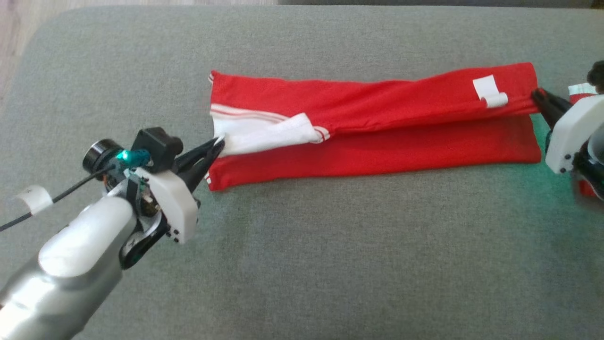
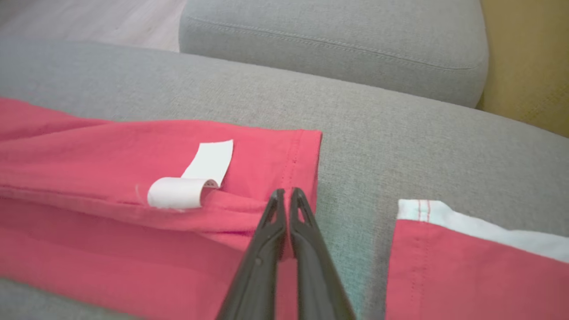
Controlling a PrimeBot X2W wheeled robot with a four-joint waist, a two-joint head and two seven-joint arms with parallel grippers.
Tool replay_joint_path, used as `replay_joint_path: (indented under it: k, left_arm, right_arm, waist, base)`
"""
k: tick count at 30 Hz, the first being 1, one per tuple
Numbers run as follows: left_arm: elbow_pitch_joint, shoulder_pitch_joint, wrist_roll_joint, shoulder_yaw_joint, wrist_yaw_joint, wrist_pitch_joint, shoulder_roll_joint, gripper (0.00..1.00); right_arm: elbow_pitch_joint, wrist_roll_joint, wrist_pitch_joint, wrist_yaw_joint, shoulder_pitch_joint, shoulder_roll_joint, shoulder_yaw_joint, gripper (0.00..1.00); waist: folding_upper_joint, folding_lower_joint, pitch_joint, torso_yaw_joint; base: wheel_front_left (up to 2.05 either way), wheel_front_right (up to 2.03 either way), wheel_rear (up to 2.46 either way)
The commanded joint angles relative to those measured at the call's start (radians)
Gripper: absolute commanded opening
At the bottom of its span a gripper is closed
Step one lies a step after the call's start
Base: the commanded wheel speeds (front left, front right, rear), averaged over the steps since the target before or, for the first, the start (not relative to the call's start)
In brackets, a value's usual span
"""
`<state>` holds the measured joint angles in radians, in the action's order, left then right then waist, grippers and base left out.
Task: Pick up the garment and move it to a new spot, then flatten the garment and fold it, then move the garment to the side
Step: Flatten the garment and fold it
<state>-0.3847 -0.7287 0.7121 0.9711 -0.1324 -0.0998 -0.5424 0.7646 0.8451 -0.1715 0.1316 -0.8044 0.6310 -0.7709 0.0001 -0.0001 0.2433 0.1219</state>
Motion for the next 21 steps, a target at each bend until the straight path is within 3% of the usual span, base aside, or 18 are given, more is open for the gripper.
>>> replay_joint_path:
  k: [1, 9, 21]
  left_arm:
    - [0.031, -0.037, 0.006, -0.041, 0.002, -0.008, -0.052, 0.00]
    - [0.089, -0.016, 0.016, -0.018, 0.016, -0.080, -0.080, 0.00]
    - [0.028, -0.039, -0.018, 0.012, 0.038, -0.076, -0.031, 0.00]
  right_arm:
    - [-0.028, 0.007, -0.004, -0.001, 0.009, 0.037, -0.014, 0.00]
    - [-0.044, 0.026, -0.066, -0.001, 0.003, 0.085, -0.127, 0.00]
    - [-0.044, 0.128, -0.126, -0.001, -0.005, 0.101, -0.213, 0.00]
  waist:
    - [-0.0001, 0.0001, -0.003, -0.002]
    - [-0.0001, 0.0001, -0.006, -0.010]
    - [-0.0001, 0.0001, 0.007, -0.021]
  base:
    - [0.00, 0.00, 0.00]
    - [0.00, 0.00, 0.00]
    - [0.00, 0.00, 0.00]
